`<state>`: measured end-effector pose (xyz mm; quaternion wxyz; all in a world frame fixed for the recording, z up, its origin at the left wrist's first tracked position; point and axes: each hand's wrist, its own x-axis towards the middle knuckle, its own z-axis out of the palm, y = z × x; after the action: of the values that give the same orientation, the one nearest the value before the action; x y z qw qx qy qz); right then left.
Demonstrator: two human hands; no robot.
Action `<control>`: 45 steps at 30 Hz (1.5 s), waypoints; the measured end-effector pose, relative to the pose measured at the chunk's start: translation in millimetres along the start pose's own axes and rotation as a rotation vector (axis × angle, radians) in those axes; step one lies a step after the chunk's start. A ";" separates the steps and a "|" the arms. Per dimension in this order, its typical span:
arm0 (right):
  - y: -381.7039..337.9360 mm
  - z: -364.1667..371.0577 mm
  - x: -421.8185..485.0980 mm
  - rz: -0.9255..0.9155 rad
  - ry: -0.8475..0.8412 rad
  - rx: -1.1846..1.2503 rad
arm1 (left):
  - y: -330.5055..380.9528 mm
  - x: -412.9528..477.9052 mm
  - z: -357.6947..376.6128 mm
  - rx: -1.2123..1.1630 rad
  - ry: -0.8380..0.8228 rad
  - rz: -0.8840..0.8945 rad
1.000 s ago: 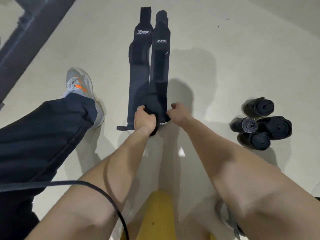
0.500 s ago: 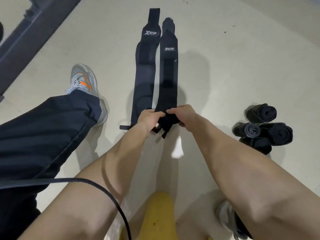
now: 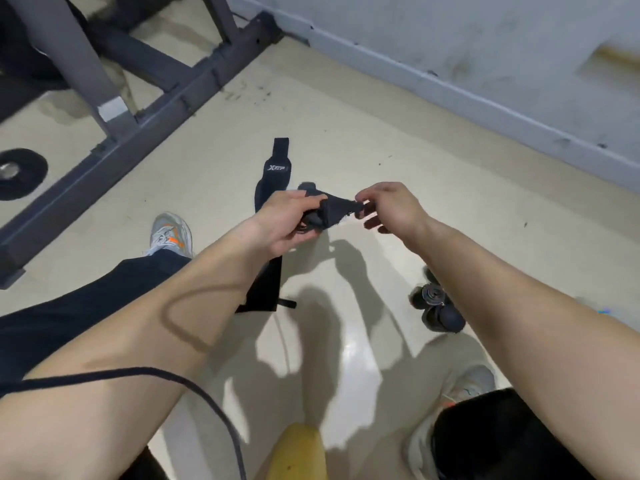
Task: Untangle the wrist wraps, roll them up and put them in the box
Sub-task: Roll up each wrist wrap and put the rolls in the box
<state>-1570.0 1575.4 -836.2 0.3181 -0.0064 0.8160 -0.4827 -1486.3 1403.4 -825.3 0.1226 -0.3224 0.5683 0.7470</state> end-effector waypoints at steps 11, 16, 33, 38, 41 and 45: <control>-29.3 -65.4 -105.8 -0.596 -0.013 -0.181 | 63.9 -86.1 51.3 -0.150 -0.205 -0.093; -21.4 -75.7 -116.5 -0.493 0.029 0.137 | 63.3 -89.0 54.8 0.007 -0.342 -0.051; -17.9 -91.2 -77.7 -0.281 -0.037 0.426 | 40.4 -32.5 92.0 0.119 -0.173 0.365; -19.4 -86.5 -72.9 -0.280 -0.051 0.430 | 39.3 -30.8 89.2 0.065 -0.192 0.407; -22.3 -81.8 -71.9 -0.272 -0.093 0.569 | 40.9 -31.0 88.0 -0.021 -0.232 0.403; -26.2 -79.0 -72.9 -0.231 -0.215 0.778 | 44.6 -32.5 86.5 -0.111 -0.317 0.371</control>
<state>-1561.2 1646.5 -752.0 0.3239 -0.0278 0.5288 -0.7840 -1515.7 1475.1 -758.1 0.0532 -0.0975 0.5496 0.8280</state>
